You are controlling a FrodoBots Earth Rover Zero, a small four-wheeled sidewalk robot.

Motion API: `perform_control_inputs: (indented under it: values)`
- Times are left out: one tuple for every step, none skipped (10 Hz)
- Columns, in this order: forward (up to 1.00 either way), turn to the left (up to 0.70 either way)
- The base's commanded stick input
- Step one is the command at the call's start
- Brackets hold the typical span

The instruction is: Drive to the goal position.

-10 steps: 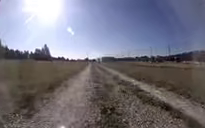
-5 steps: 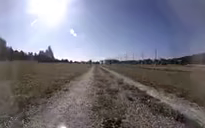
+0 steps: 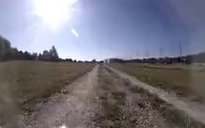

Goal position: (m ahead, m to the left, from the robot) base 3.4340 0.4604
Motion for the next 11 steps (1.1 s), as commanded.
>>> perform_control_inputs:
  values:
    - [0.50,0.00]
    - [0.50,0.00]
    - [0.50,0.00]
    - [0.50,0.00]
    - [0.50,0.00]
    - [0.50,0.00]
    - [0.50,0.00]
    - [0.50,0.00]
    - [0.50,0.00]
    - [0.50,0.00]
    - [0.50,0.00]
